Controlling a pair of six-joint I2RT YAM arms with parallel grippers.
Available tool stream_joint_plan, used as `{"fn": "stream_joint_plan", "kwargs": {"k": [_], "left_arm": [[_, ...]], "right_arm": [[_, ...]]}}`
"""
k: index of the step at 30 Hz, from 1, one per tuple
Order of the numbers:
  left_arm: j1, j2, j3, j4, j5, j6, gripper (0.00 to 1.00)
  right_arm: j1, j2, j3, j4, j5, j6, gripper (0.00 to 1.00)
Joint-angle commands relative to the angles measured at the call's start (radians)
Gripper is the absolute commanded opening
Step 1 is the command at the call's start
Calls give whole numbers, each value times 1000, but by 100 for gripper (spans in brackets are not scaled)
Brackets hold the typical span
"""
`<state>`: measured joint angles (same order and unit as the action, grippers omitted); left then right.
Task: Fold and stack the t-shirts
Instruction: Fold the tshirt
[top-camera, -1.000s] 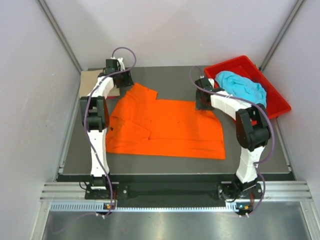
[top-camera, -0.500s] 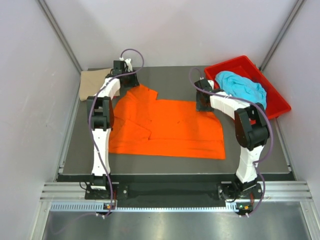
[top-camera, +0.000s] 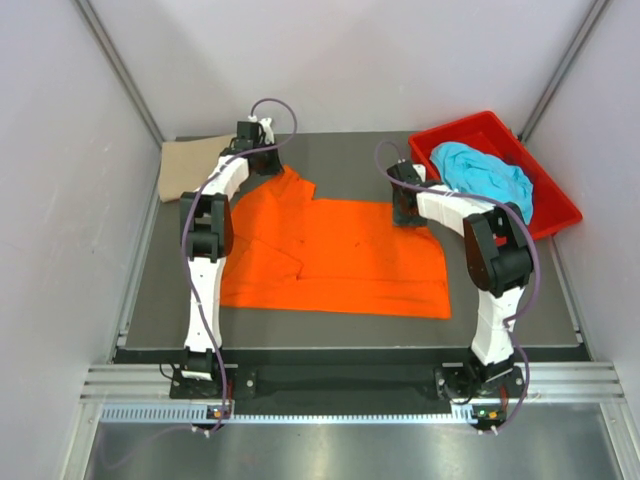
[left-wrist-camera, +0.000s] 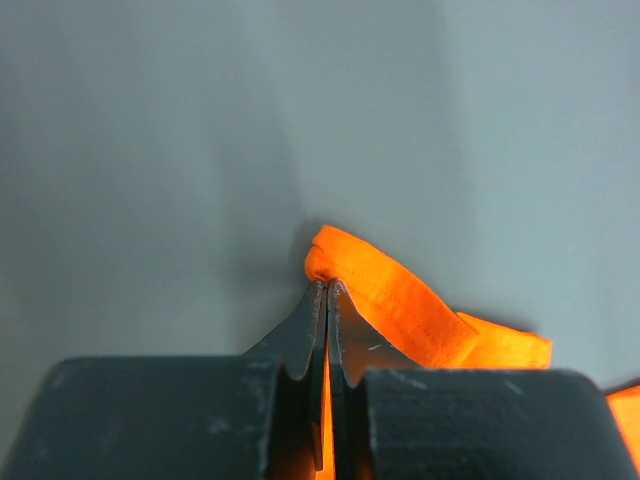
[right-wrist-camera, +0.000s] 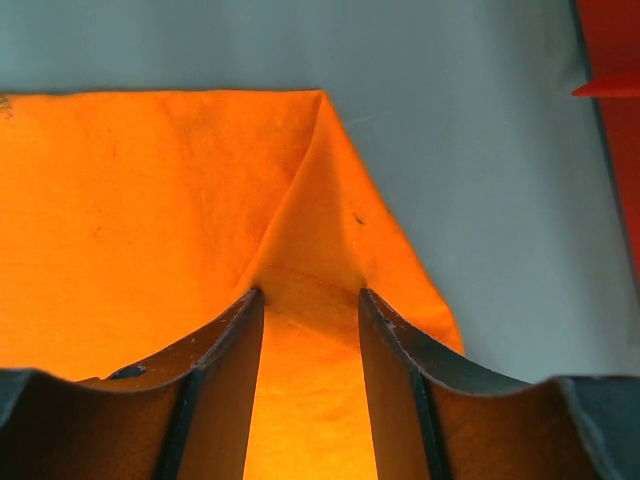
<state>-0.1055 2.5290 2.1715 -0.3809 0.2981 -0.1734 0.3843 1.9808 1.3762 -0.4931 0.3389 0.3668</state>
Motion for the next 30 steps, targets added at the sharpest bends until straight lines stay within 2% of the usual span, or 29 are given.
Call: {"fn": "stream_joint_plan", "kwargs": {"k": [1, 15, 20, 30], "left_arm": [[0, -61, 25, 48, -4, -12, 0], [-2, -76, 25, 43, -37, -15, 0], [0, -84, 22, 43, -37, -8, 0], [-2, -104, -13, 57, -36, -3, 0]], "right_arm": [[8, 7, 37, 25, 3, -5, 44], [8, -34, 63, -21, 26, 106, 44], [13, -40, 89, -39, 28, 118, 48], [18, 30, 132, -71, 52, 158, 45]]}}
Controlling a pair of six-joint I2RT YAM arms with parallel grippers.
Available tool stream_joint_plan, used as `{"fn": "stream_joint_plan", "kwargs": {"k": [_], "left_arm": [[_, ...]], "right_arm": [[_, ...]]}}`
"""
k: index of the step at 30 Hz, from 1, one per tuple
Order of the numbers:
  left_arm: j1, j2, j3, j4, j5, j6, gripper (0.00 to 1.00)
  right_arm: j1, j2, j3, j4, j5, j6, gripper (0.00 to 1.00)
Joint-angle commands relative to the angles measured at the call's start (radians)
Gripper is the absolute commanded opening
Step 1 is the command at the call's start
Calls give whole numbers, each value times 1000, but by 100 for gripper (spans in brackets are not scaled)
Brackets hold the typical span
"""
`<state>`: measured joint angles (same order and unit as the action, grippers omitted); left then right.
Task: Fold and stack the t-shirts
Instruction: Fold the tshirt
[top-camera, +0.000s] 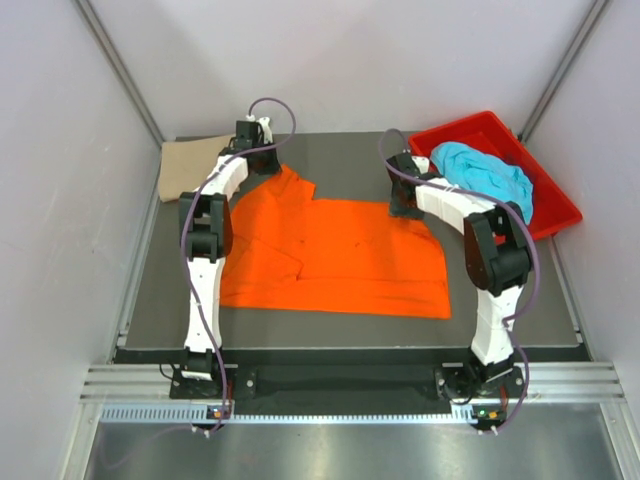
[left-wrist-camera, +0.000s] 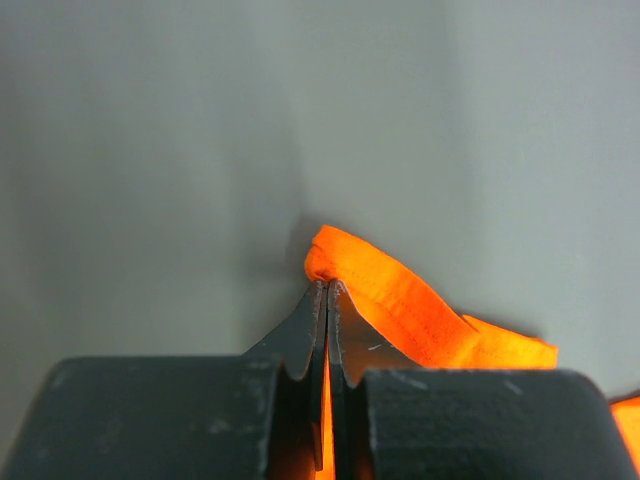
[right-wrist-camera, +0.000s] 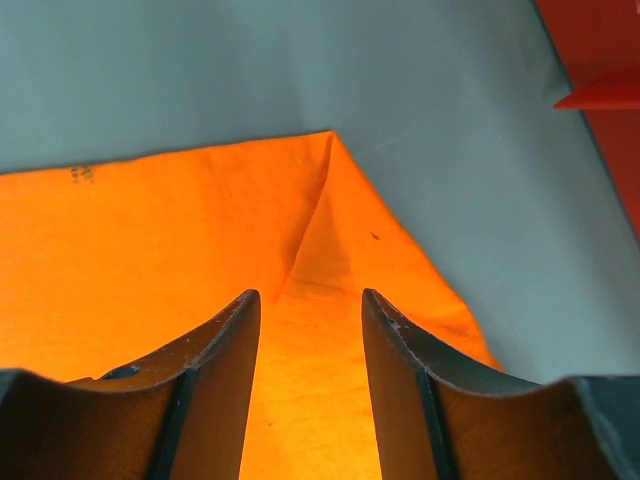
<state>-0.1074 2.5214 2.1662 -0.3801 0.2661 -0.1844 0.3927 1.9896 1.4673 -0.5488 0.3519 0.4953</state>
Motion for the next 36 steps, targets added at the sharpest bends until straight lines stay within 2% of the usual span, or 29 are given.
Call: {"fn": "stream_joint_plan", "kwargs": {"k": [1, 7, 10, 14, 15, 16, 19, 22, 26, 36], "left_arm": [[2, -99, -9, 56, -2, 10, 0], [2, -99, -13, 58, 5, 10, 0], [0, -101, -16, 58, 4, 10, 0], [2, -113, -14, 44, -16, 17, 0], [2, -127, -17, 38, -21, 22, 0], [2, -133, -17, 37, -27, 25, 0], [2, -170, -32, 37, -56, 25, 0], [6, -220, -58, 46, -90, 7, 0], [8, -311, -189, 105, -100, -10, 0], [12, -492, -396, 144, -149, -10, 0]], "right_arm": [[9, 28, 42, -16, 44, 32, 45], [9, 71, 62, -14, 30, 43, 43], [11, 83, 62, -5, 28, 35, 38], [3, 72, 70, -52, 106, 20, 12], [-5, 60, 59, -57, 122, 12, 3], [-9, 46, 54, -57, 133, 2, 0], [-32, -8, 35, -50, 156, -70, 0], [-43, -54, 11, -26, 133, -239, 0], [-58, -93, -24, -5, 153, -380, 0], [-95, -216, -154, 92, 174, -521, 0]]}}
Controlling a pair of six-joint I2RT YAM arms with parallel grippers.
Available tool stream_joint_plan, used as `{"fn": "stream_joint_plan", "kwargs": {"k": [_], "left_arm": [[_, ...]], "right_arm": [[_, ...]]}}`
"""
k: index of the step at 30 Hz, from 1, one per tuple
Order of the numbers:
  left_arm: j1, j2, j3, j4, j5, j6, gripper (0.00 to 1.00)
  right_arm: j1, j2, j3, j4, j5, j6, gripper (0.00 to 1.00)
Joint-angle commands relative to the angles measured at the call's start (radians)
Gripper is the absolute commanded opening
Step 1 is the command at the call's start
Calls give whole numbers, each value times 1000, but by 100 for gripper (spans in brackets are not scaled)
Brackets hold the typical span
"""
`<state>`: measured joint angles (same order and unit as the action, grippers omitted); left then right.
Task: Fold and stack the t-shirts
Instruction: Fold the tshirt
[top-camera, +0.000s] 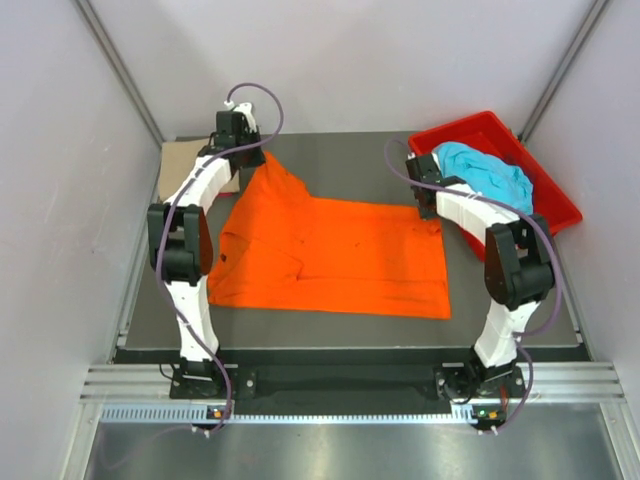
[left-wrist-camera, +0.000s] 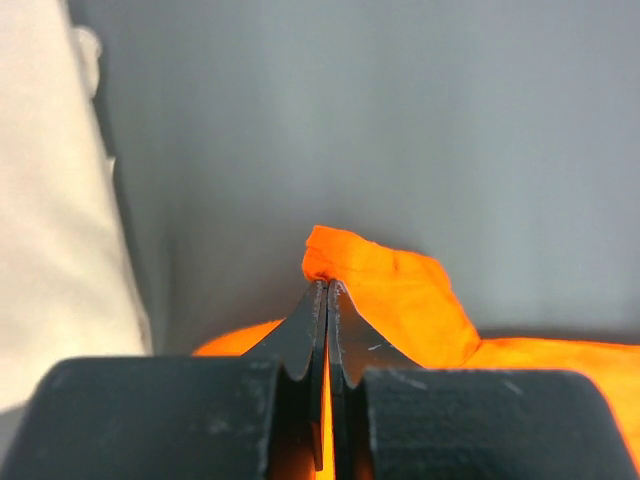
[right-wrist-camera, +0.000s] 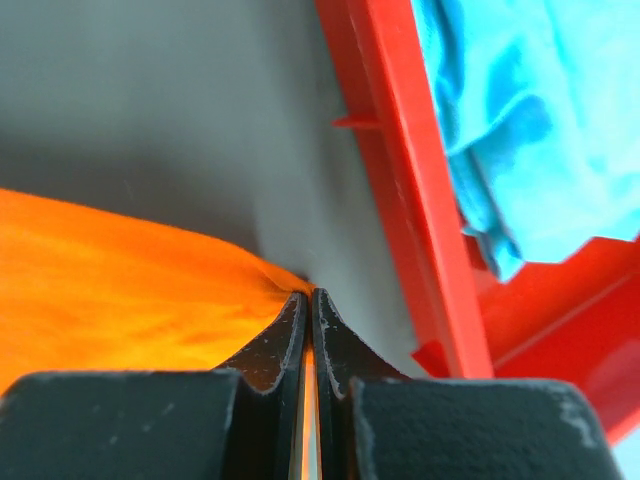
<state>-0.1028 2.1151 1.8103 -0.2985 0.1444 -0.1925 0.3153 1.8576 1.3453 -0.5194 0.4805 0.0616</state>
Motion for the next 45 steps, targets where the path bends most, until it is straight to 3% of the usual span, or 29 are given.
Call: {"fn": "stream_joint_plan", "kwargs": {"k": [1, 11, 17, 26, 34, 45], "left_arm": [[9, -114, -55, 62, -29, -4, 0], [17, -358, -327, 64, -109, -18, 0], [28, -451, -430, -20, -170, -18, 0], [40, -561, -474, -203, -227, -22, 0], [40, -515, -486, -418, -221, -68, 0], [40, -590, -589, -456, -197, -117, 0]], "right_arm": [[-19, -89, -43, 64, 41, -101, 0], [-39, -241, -228, 171, -89, -135, 0], [-12, -262, -293, 196, -155, -157, 0], [22, -273, -330, 167, -102, -141, 0], [53, -270, -337, 108, -66, -132, 3], [93, -319, -380, 78, 7, -157, 4]]}}
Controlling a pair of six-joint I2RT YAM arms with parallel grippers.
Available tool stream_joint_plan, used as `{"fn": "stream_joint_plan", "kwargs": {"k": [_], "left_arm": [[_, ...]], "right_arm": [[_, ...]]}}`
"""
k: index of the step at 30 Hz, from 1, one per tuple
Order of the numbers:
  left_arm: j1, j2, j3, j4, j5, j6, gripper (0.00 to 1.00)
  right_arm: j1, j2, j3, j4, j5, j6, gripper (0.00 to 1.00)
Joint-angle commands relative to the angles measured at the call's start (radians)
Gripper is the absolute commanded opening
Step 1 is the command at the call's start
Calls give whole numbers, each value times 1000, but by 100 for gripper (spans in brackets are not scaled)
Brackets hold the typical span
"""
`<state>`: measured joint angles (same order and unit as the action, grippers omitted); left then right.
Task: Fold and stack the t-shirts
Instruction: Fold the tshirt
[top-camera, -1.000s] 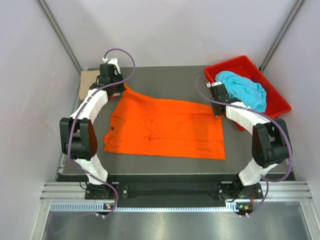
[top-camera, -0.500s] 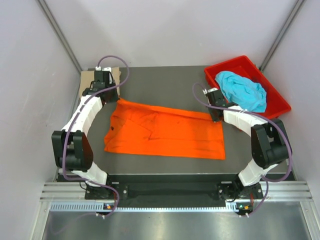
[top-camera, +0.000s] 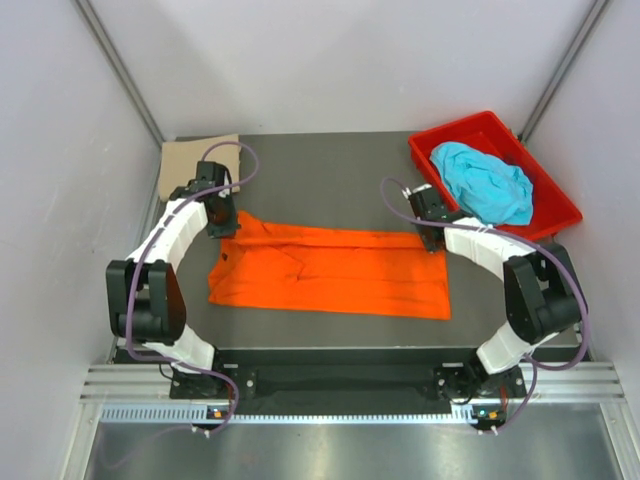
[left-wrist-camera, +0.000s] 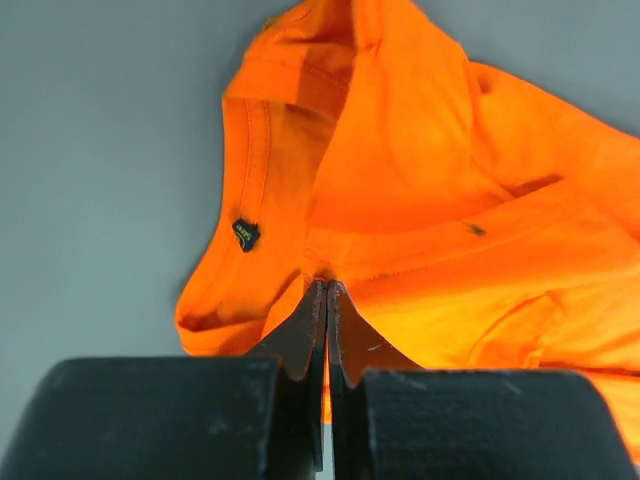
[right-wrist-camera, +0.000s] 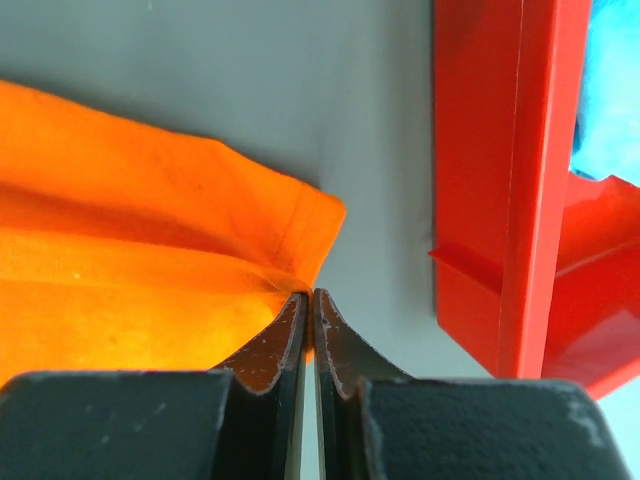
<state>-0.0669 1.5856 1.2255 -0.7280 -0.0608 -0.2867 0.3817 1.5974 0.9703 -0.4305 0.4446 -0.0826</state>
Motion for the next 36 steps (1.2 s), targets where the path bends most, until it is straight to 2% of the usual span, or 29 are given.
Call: {"fn": "stream_joint_plan", "kwargs": {"k": [1, 7, 26, 32, 36], "left_arm": [[4, -59, -9, -33, 10, -25, 0], [4, -49, -31, -54, -69, -29, 0], [4, -62, -100, -63, -77, -23, 0], [4, -75, -110, -62, -62, -28, 0], [4, -93, -116, -70, -44, -34, 0]], "right_arm": [[32, -60, -10, -16, 46, -9, 4], [71, -73, -38, -25, 68, -6, 6], [140, -117, -79, -100, 169, -19, 8], [186, -105, -101, -86, 167, -49, 13], [203, -90, -102, -93, 177, -52, 21]]}}
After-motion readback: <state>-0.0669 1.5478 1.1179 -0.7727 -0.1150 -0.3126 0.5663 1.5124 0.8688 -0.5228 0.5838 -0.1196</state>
